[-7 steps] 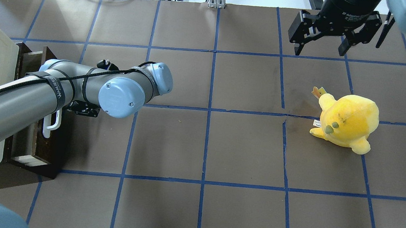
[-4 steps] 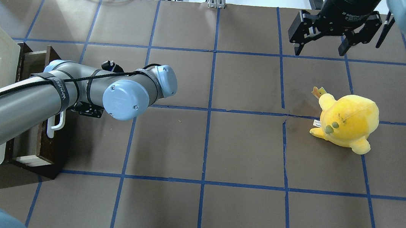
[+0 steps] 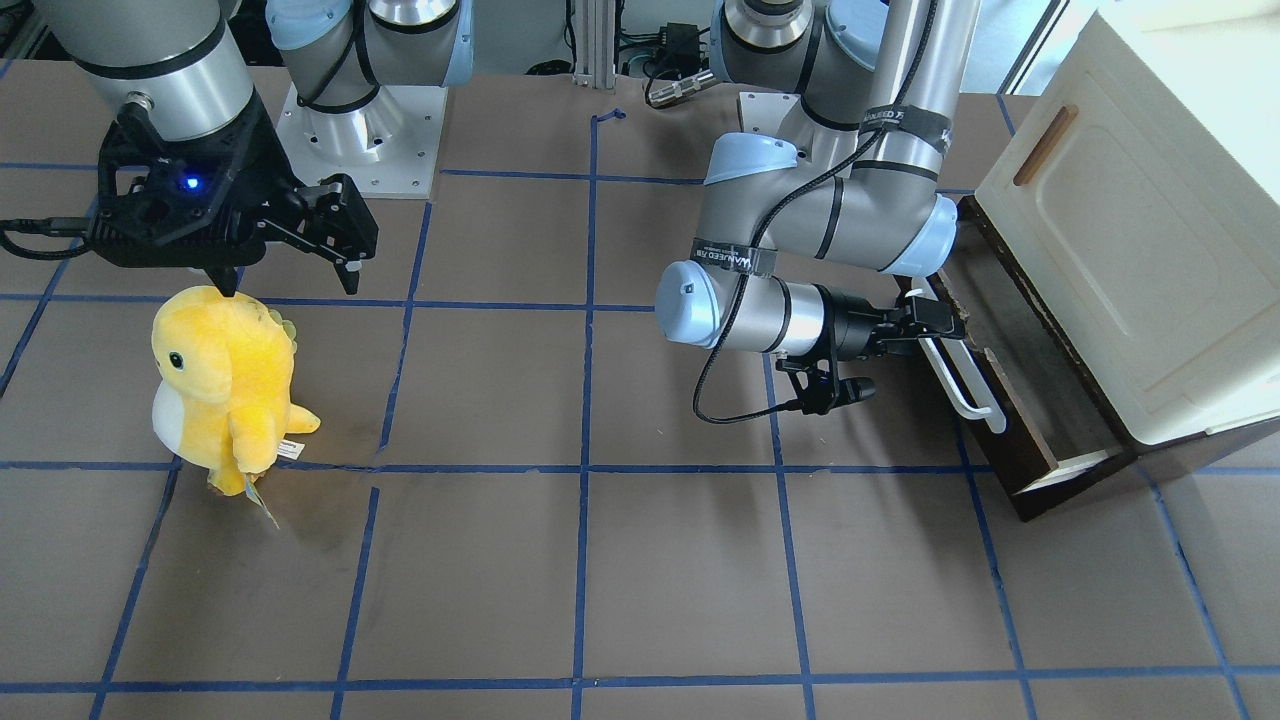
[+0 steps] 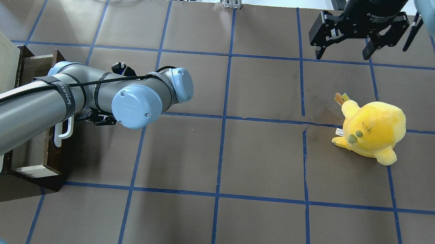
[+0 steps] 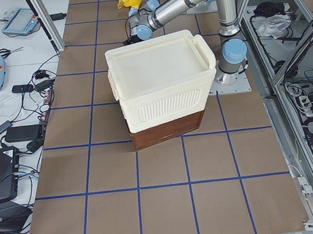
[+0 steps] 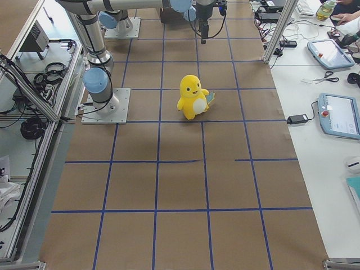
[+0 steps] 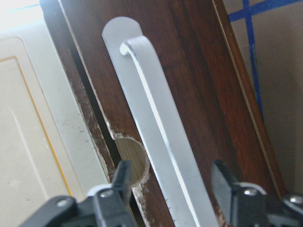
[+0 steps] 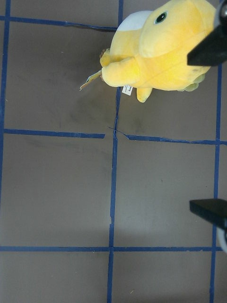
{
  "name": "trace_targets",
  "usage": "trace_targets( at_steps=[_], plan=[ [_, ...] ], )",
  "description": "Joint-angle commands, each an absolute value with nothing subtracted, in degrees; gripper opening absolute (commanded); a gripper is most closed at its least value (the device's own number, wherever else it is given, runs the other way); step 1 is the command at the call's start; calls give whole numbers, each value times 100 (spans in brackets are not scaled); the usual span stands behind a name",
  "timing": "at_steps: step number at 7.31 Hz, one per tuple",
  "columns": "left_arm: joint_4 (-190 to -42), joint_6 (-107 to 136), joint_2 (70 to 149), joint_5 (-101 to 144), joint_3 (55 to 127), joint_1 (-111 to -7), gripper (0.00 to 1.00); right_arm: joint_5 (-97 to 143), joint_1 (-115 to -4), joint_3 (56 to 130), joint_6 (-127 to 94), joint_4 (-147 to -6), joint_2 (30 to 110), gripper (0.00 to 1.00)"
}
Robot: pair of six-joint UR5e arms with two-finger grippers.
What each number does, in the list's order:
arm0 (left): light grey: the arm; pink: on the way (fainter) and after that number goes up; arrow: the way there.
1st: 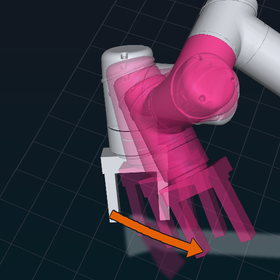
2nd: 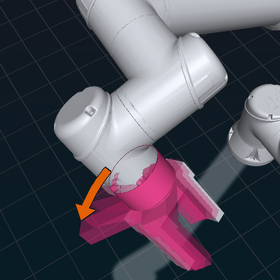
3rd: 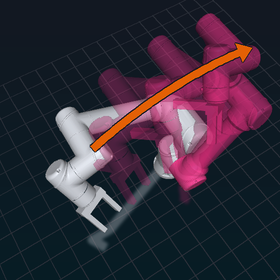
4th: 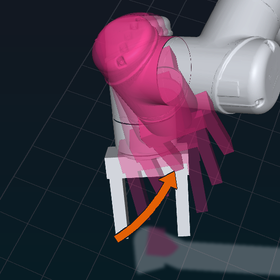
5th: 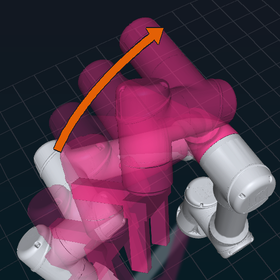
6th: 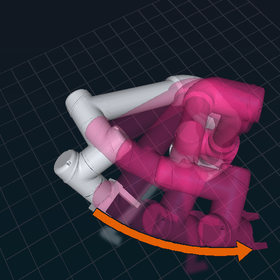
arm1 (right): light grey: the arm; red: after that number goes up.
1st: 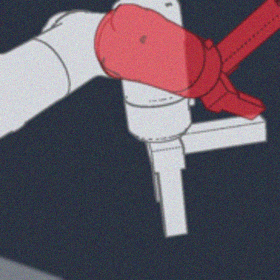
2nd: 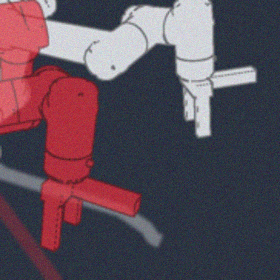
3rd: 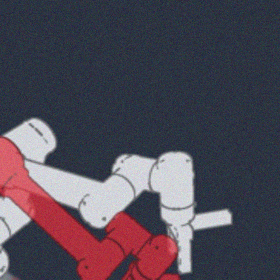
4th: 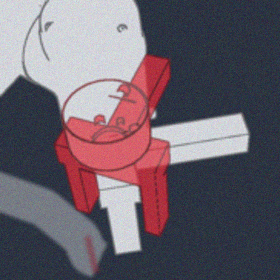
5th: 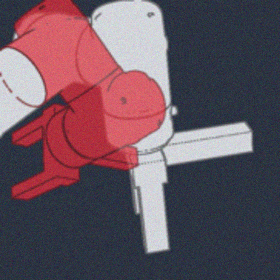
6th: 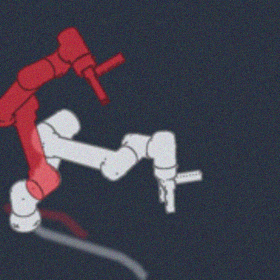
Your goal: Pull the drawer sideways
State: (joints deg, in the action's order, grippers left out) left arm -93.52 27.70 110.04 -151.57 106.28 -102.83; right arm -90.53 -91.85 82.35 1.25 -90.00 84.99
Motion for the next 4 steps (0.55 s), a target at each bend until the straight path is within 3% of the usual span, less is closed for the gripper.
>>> trace_targets(
  at_steps=[1,4],
  plan=[
    [-9378,1660,10524,-14025,10005,-10345,100,-9053,-9185,8235,123,-9000,8499,100],
    [-9465,747,9505,-12389,9467,-10318,100,-9053,-9185,8235,123,-9000,8499,100]
  ],
)
